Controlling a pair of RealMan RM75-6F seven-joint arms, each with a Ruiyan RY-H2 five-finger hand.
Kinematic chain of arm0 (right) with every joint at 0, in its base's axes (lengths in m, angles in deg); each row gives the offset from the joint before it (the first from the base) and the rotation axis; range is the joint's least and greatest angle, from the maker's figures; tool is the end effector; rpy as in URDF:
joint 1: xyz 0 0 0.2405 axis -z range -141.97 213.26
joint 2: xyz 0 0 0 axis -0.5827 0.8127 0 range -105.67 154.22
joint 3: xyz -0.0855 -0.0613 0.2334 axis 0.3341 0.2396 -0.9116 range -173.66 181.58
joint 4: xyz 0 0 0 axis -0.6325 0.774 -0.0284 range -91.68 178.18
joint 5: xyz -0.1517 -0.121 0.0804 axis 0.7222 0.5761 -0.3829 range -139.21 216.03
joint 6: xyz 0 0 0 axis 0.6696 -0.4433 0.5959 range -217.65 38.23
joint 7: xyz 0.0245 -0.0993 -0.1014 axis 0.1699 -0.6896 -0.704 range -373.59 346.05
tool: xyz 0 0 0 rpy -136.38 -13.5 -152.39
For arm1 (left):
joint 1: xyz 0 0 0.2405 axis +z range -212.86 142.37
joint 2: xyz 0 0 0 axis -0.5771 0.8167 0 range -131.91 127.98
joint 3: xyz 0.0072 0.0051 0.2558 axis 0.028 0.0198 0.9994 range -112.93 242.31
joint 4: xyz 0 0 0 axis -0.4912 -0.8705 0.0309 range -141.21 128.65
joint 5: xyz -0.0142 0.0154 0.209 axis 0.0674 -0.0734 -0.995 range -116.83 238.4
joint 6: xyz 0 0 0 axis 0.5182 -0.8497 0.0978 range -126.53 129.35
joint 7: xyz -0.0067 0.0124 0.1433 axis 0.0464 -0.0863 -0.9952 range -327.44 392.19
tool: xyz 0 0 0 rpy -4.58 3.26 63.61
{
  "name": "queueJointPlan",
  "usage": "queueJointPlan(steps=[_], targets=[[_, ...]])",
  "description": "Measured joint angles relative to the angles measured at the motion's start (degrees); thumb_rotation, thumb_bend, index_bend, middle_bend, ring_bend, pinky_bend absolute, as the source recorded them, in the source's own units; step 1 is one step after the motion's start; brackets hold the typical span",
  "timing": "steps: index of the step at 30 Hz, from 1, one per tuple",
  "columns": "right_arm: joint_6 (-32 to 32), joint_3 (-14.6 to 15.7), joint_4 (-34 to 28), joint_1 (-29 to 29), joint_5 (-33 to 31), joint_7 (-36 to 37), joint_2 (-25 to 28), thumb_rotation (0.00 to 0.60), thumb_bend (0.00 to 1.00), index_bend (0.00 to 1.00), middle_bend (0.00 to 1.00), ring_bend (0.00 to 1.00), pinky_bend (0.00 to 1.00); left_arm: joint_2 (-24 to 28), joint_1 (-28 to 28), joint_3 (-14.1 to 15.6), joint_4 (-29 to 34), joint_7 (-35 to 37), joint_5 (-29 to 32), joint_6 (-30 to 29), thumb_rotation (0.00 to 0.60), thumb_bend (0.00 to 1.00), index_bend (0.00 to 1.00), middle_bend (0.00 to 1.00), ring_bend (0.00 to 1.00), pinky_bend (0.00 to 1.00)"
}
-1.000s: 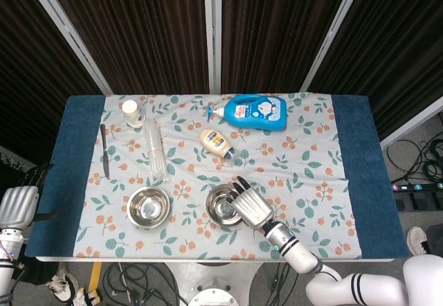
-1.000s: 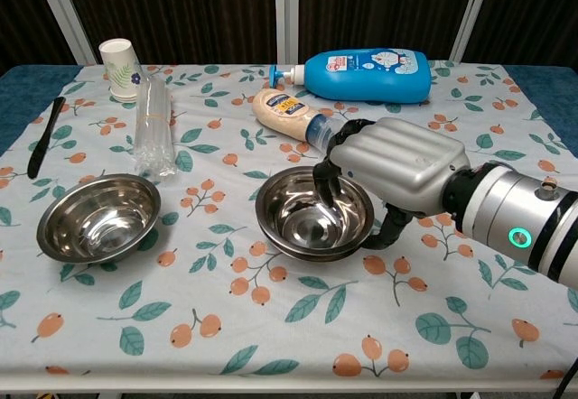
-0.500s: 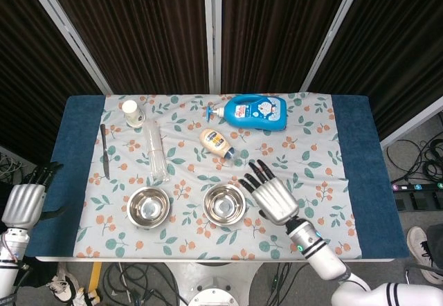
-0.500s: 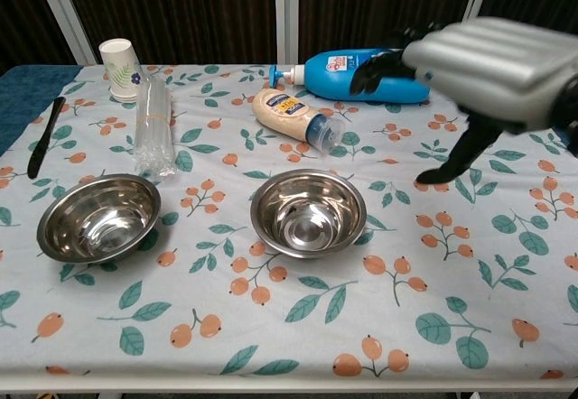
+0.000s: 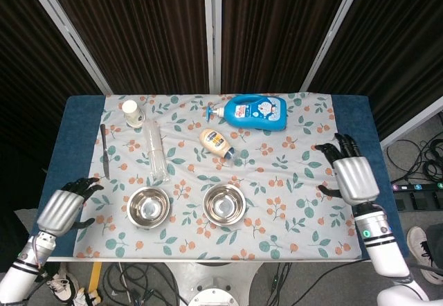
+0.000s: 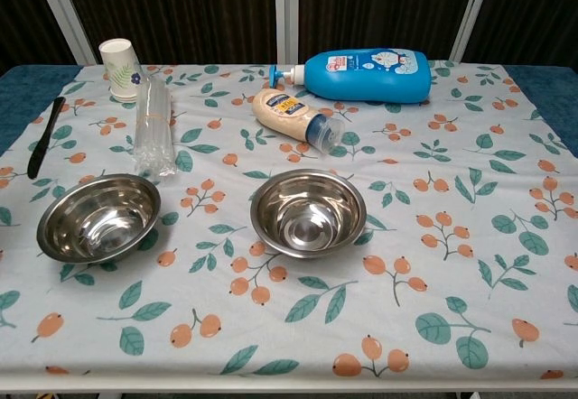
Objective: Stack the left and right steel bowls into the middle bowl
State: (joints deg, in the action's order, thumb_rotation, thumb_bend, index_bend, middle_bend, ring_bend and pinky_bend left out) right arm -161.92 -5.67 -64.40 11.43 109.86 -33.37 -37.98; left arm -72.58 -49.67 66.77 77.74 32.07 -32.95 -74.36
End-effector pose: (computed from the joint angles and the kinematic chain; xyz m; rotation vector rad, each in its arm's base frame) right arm -0.2055 -0.2798 0.1396 1.5658 -0.8221 0.9229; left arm -0.2968 0.2109 0.0952 -1.7532 -0.8654 -0.8829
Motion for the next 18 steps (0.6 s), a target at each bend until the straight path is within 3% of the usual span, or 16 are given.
queueJointPlan(steps=[5, 12, 18], targets=[[0.0, -0.3, 2.2, 0.8, 0.6, 3.5, 2.2, 0.600, 0.00, 0.21, 0.23, 0.02, 0.00, -1.2, 0.0, 1.2, 0.4, -2.8, -1.3, 0.4, 0.600, 0.15, 0.41, 0.38, 0.28, 0.45], [0.1, -0.9, 4.5, 0.8, 2.2, 7.3, 2.2, 0.600, 0.00, 0.21, 0.23, 0.02, 0.00, -4.8, -1.0, 2.2, 0.6, -10.8, -0.8, 4.7, 0.600, 0.15, 0.43, 0.41, 0.31, 0.45], [1.0, -1.5, 6.0, 0.2, 2.2, 8.0, 2.0, 0.600, 0.00, 0.21, 0.23, 0.01, 0.00, -7.1, -2.5, 2.1, 0.3, -12.8, -2.7, 5.0, 0.600, 0.15, 0.44, 0.43, 0.33, 0.45]])
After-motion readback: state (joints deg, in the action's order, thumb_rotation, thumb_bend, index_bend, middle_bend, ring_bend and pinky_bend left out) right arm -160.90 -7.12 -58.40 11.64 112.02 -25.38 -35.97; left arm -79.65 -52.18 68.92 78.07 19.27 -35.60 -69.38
